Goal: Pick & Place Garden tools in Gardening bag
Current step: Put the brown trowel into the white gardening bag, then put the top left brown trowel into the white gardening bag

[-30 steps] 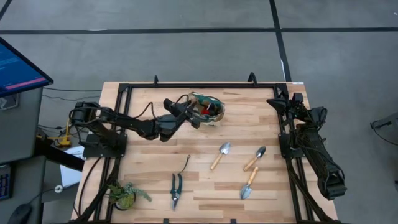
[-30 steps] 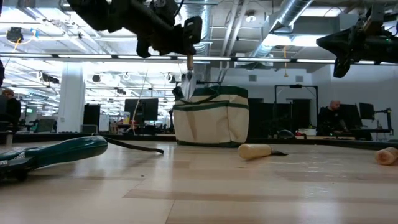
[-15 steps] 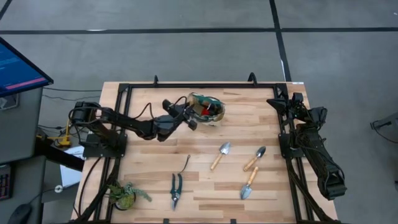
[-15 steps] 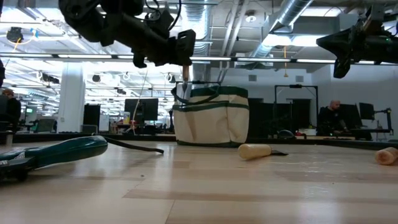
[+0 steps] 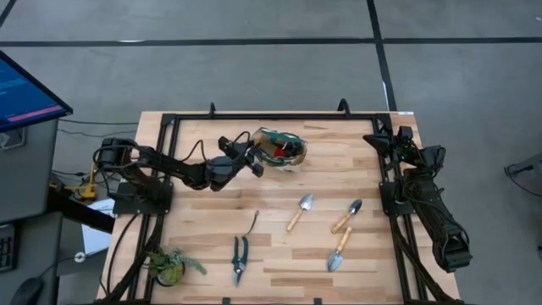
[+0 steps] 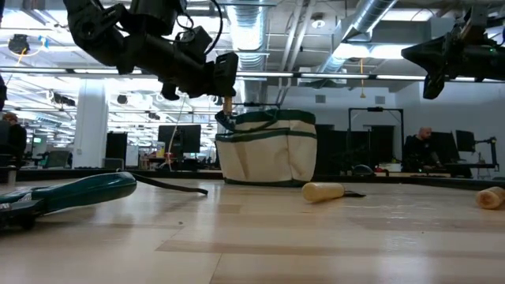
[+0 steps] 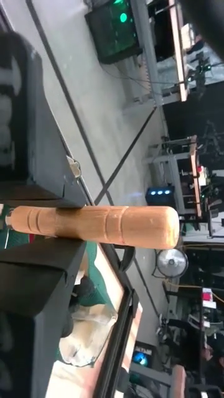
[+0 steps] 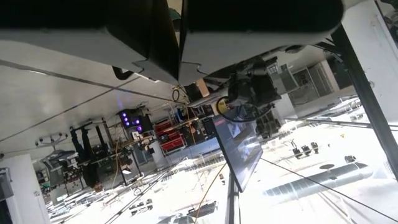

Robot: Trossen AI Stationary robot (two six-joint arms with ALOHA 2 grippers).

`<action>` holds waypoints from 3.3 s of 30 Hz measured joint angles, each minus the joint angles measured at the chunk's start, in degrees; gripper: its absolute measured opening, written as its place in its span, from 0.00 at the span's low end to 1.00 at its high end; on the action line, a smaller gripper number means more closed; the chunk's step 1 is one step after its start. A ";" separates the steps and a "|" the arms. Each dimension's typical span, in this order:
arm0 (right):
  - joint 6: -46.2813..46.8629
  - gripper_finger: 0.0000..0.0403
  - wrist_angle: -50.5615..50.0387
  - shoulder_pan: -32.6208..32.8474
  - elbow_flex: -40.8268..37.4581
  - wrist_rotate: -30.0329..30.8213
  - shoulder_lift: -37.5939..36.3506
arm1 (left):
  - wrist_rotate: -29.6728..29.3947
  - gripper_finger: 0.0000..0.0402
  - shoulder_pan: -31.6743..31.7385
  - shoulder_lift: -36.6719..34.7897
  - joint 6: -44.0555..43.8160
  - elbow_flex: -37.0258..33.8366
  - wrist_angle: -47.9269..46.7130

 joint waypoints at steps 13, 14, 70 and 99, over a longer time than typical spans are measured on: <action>-0.02 0.00 0.00 0.00 0.00 0.00 0.01 | 11.96 0.30 2.60 0.00 3.96 -0.40 1.50; -0.02 0.00 0.00 0.01 -0.01 0.00 0.01 | 11.96 0.33 2.64 0.01 4.43 -0.40 1.48; 11.62 0.00 -4.77 4.43 8.33 13.34 0.26 | 20.82 0.00 -20.98 -69.88 -0.90 -0.33 -34.34; -22.47 0.00 -83.52 72.80 52.89 57.03 48.20 | 16.85 0.00 -20.93 -90.86 -5.77 -0.35 -76.04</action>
